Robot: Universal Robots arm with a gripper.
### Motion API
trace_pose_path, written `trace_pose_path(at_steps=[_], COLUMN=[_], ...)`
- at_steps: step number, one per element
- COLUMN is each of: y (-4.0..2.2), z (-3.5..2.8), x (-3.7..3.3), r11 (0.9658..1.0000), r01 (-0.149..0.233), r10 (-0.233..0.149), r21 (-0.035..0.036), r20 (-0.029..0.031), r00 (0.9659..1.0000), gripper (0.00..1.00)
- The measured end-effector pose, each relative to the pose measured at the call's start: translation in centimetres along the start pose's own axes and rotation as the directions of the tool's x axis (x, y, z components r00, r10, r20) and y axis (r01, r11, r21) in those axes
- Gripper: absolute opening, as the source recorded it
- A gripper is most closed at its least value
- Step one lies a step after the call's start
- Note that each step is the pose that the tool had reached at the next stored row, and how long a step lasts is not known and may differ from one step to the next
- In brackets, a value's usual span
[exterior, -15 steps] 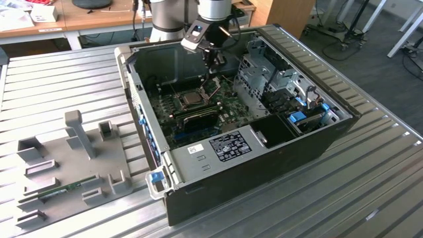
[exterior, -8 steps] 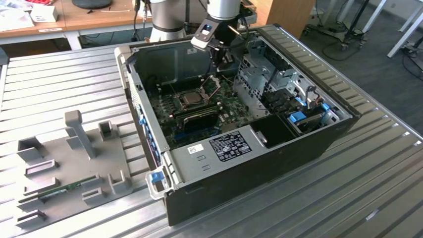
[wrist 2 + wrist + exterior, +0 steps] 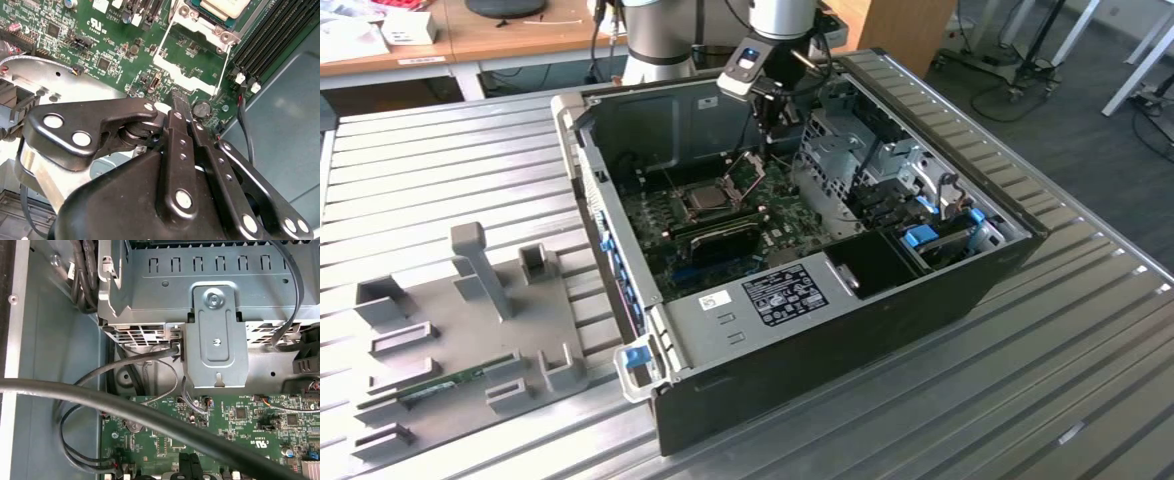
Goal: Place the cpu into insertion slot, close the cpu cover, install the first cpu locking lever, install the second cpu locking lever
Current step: 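Close the cpu cover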
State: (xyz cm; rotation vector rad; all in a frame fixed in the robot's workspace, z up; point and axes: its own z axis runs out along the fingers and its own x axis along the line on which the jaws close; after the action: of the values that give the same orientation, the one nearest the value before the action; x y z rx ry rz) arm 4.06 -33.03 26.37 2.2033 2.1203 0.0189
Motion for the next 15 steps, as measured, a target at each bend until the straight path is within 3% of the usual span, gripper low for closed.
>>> trace_pose_path(at_steps=[5, 15], y=[0.00, 0.24], z=[0.07, 0.89], x=[0.00, 0.05], r11=[1.0000, 1.0000], r01=[0.000, 0.000], r10=[0.000, 0.000], r21=[-0.0001, 0.0001], r20=[-0.0004, 0.0000], r00=[1.0000, 1.0000], gripper=[0.11, 0.11])
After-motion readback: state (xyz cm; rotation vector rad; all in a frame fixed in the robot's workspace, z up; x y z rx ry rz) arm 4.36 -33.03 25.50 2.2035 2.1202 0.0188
